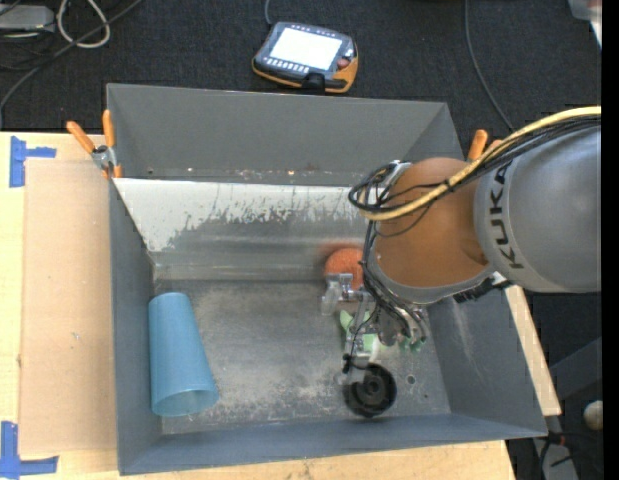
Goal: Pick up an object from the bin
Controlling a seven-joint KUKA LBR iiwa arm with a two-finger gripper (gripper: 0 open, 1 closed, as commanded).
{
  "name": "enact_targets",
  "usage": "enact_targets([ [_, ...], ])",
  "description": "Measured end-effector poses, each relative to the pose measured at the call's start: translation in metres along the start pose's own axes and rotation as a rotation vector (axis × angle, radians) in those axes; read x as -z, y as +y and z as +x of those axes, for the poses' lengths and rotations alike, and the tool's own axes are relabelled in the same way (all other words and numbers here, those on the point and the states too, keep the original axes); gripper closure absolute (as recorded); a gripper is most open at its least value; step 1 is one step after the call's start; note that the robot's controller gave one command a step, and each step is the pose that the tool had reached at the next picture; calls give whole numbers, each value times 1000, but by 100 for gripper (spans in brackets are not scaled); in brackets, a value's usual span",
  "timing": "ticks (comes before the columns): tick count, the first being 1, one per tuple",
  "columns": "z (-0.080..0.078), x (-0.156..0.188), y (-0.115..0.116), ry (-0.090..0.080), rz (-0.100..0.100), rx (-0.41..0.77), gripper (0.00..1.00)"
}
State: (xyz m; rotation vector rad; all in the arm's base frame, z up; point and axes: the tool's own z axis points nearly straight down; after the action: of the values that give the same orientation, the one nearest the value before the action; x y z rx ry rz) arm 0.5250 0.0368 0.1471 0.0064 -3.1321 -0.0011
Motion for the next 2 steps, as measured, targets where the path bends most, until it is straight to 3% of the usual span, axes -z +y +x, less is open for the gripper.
enact_targets([
  [1,-2,3,0,-7,0,-2,0],
  [2,36,-77,-67,-9,1,145,0],
])
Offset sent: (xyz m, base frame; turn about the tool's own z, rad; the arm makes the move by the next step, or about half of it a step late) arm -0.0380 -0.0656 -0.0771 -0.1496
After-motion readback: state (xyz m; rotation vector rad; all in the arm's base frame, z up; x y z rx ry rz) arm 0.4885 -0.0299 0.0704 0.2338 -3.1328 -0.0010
